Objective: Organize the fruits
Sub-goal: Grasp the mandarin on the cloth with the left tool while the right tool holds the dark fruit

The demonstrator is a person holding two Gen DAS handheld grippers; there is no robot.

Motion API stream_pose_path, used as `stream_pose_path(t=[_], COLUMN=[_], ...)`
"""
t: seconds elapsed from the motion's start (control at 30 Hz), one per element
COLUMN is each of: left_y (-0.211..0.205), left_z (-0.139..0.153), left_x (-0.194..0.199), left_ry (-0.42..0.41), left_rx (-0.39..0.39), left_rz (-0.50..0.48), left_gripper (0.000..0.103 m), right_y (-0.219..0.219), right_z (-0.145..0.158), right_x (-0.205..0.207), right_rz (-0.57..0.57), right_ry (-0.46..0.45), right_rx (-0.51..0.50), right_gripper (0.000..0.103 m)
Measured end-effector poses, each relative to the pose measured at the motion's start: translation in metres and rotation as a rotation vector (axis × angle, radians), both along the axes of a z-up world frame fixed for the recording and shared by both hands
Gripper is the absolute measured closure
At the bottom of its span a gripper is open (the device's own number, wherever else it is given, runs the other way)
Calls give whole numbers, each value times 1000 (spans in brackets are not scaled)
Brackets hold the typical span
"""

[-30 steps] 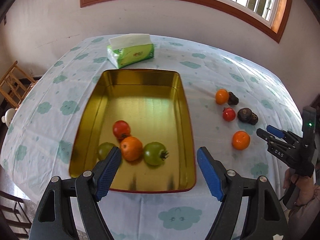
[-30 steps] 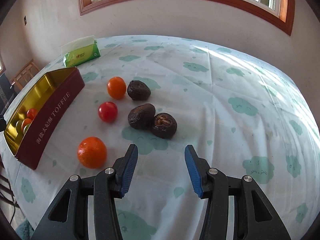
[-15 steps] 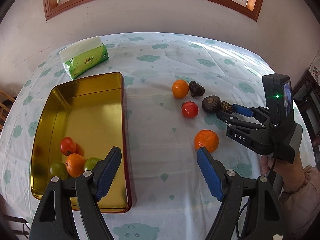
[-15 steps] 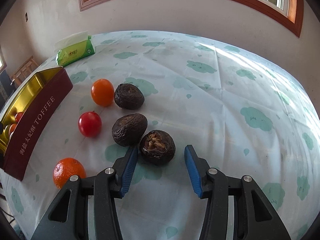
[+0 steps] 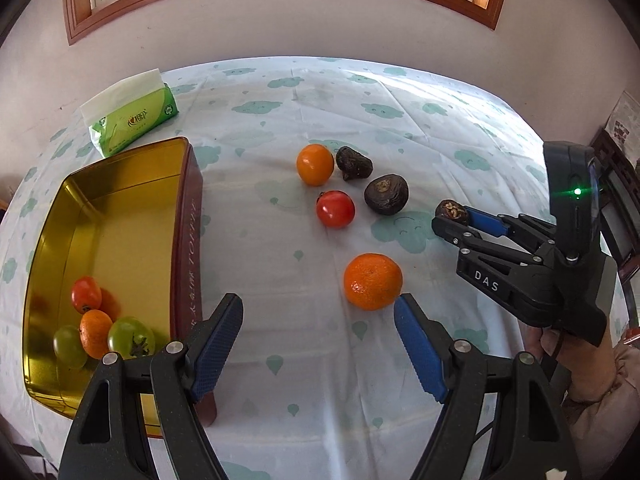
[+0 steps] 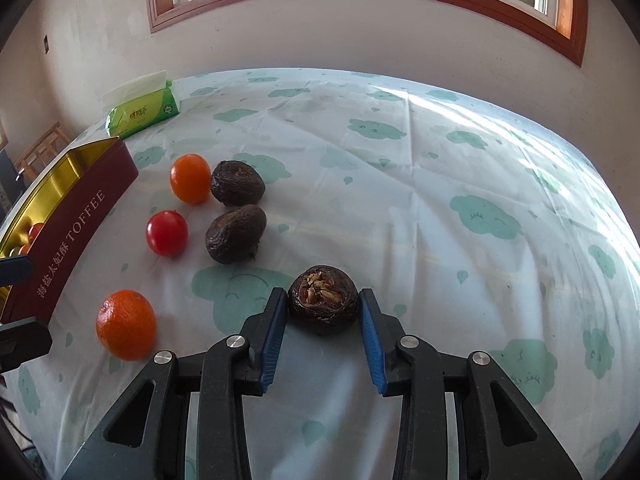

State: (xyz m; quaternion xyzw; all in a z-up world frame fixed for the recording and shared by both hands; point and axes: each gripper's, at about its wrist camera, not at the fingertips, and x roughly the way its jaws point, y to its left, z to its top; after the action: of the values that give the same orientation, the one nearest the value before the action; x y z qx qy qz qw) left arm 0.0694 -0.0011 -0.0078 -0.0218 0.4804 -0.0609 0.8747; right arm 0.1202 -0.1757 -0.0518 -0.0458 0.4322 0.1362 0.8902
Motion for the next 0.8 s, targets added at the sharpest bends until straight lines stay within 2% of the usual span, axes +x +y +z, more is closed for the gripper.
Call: stream_pose_path(t=[0.23,0.57,0.63,0.8], left_y=[-19,-35,-35,-38], left_z=[-13,-27,-29,-34], left_x=[6,18,20,26], left_ry=[9,8,13,24], left_rx=[18,49,46,34], left_rz=[-26,-50,-53,-57], left_gripper=[29,31,38,45], right_y=[-19,-26,-26,-26], right_z=[-1,-1,-1,-1], right_x=[-13,-24,-23,-23], right_rz=[-49,-63,-63,-63], right_ry=[1,1,1,1], right_rx=[-7,-6,-8,-8], right_gripper=[66,66,66,65])
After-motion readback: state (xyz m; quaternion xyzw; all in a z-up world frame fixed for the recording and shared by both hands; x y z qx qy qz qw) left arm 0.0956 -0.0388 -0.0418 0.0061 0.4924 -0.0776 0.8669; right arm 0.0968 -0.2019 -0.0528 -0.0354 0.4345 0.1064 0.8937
